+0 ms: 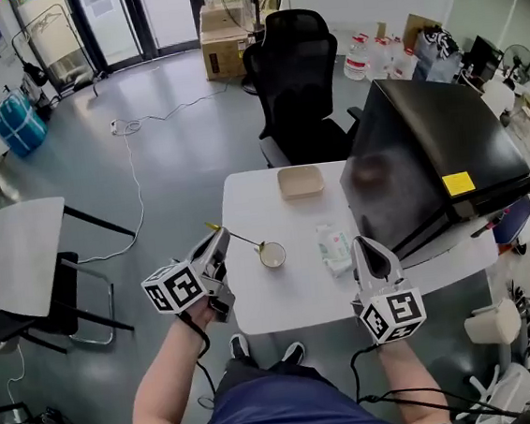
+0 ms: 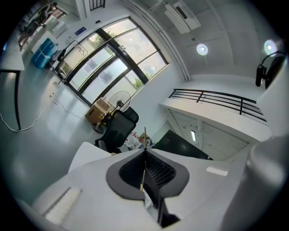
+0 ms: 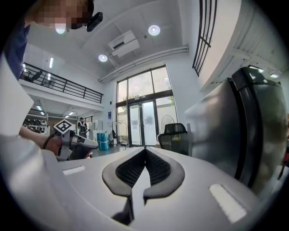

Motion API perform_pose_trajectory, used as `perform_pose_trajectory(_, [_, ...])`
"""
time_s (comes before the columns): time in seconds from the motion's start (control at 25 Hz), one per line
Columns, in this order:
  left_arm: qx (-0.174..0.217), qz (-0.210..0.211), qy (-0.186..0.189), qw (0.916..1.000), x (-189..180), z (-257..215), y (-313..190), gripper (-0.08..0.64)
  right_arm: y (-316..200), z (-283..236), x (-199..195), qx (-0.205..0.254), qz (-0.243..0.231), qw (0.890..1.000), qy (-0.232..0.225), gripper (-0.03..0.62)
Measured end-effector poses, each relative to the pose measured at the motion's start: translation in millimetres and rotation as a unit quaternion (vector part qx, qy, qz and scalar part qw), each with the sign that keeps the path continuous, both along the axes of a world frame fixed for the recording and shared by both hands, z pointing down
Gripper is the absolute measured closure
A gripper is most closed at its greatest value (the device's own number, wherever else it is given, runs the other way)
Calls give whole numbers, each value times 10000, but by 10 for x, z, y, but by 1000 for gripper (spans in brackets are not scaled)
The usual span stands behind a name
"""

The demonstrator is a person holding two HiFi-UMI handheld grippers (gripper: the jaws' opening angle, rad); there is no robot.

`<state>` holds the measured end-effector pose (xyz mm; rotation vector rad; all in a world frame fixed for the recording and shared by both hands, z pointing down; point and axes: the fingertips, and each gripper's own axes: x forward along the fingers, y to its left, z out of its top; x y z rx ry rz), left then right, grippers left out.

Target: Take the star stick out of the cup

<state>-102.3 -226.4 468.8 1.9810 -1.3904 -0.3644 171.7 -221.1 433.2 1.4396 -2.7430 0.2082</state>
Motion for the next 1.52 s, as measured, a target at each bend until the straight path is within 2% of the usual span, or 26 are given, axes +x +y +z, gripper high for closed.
perform_pose_trajectory(0.28, [517, -62, 90, 9986, -124, -463, 146, 551, -197, -266, -229, 329, -202, 9992, 42, 585])
perform_pose_trajectory(0.48, [760, -70, 621, 9952, -239, -749, 240, 551, -238, -355, -463, 407, -286, 9987, 79, 586])
perform_pose_trajectory(0.64, [931, 30, 753, 9928, -282, -915, 285, 551, -271, -468, -602, 544, -269, 9981, 104, 586])
perform_pose_trajectory(0.88, [1244, 287, 571, 9902, -370, -1111, 258, 552, -340, -725, -715, 791, -58, 9968, 35, 585])
perform_pose_trajectory(1.16, [1801, 870, 126, 9797, -328, -1217, 332, 552, -205, -656, -939, 605, 115, 9980, -149, 584])
perform_pose_trajectory(1.52, [1810, 1016, 360, 9776, -434, -1111, 237, 551, -150, -565, -977, 464, 394, 9981, -81, 586])
